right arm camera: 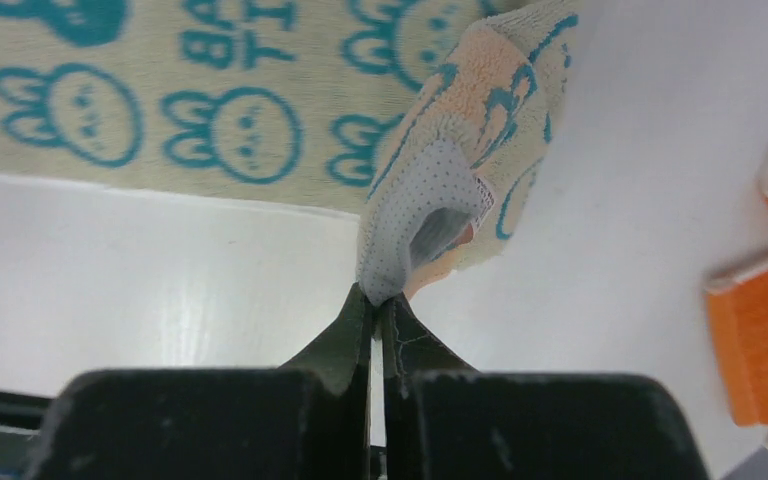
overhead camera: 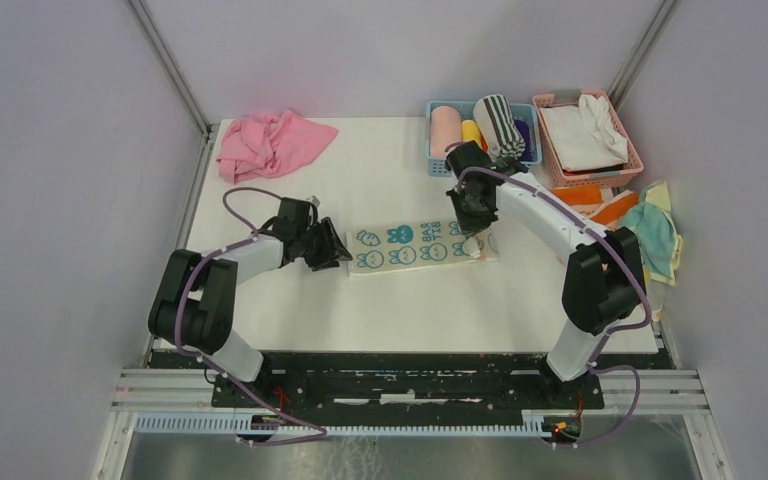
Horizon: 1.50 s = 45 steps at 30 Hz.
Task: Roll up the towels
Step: Fold the towel at the center of the board.
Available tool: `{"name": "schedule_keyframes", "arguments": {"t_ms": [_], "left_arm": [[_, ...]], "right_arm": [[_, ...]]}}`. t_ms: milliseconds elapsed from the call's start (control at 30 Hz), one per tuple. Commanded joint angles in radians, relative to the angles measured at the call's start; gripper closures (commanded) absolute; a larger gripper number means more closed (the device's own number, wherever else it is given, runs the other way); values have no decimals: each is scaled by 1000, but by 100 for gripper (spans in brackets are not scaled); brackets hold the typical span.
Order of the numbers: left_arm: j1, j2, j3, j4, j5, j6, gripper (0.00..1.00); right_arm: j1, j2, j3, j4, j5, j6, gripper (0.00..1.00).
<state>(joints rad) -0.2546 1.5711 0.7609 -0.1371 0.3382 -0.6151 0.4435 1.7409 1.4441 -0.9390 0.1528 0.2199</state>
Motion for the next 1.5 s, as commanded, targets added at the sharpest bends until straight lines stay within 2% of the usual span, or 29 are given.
{"name": "schedule_keyframes", "arguments": {"t_ms": [0,233,433,700,1000,1467], "left_arm": [[-29,23,-26,72,-67,-44,52],[-67,23,-61,111,-83,-61,68],[-74,4,-80,113,-95,-60,74],[-80,-9,-97,112,-114,-55,75],[-86,-23,-101,102,-133,-51,76],[-92,-26,-106,94,-144,-48,77]], "right_arm": [[73,-4,86,16,-170,81,100],[215,107,216,29,-234,156,100],[296,224,333,25,-228,209,100],[372,355,481,15,-213,237,100],[377,473,551,31,-205,265,97],[377,553,619,67,-248,289,90]]}}
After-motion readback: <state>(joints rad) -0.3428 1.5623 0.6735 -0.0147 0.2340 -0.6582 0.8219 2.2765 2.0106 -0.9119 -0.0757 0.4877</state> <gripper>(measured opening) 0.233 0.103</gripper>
